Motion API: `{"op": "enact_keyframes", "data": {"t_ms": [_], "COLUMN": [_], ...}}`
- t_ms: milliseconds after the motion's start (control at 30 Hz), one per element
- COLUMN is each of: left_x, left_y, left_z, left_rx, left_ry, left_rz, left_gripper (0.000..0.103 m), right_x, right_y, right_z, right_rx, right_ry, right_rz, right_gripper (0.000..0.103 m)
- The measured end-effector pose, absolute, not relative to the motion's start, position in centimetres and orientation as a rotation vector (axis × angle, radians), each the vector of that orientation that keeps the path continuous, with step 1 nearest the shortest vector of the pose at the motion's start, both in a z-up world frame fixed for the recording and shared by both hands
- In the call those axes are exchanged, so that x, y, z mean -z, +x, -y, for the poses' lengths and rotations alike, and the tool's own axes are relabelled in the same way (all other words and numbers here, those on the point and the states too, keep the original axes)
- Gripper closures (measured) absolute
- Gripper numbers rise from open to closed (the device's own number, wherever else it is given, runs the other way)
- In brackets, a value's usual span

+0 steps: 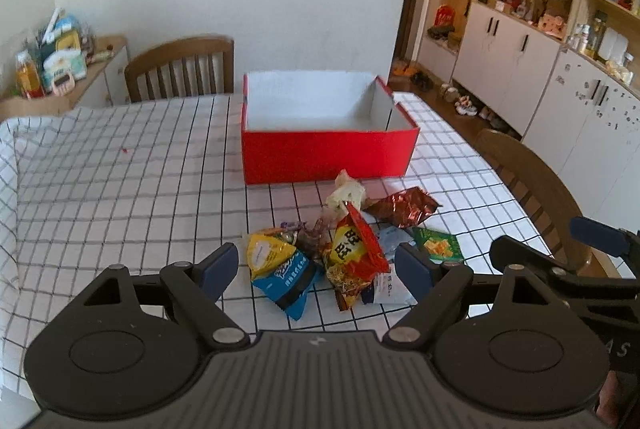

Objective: Organize snacks

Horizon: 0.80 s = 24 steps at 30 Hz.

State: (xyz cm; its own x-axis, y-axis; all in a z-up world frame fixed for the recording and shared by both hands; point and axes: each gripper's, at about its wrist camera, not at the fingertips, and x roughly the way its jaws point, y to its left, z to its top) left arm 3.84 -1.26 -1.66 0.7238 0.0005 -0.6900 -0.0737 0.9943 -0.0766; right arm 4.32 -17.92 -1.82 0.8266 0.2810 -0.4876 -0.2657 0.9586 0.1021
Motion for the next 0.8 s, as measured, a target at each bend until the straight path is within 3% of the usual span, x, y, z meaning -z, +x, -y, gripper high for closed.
{"op": "enact_keyframes", "data": {"t_ms": [333, 667, 800], "left_x": [5.4, 9.3, 10.8], "left_y": [8.5, 12.4, 14.2], "left_z": [-0.8, -3.5, -4.1], "left_rx": [-0.119, -0.177, -0.178], "left_ry": [-0.204, -0.295, -0.296], "left_rz": [-0.879, -0.987, -1.023], "left_gripper": [0.017, 0.018, 0.018], "right_x": [6.2, 11.9, 13.4], "right_y": [9.7, 14.6, 16.6], "right_z": [20.1, 21.7, 22.1], "right_rx": [-0.302, -0.313, -0.335], "right_ry": [0.05, -0.03, -0.074], "right_rz": [-0.671, -0.788, -0.816], "right_gripper": [0.004, 0.019, 0.02]}}
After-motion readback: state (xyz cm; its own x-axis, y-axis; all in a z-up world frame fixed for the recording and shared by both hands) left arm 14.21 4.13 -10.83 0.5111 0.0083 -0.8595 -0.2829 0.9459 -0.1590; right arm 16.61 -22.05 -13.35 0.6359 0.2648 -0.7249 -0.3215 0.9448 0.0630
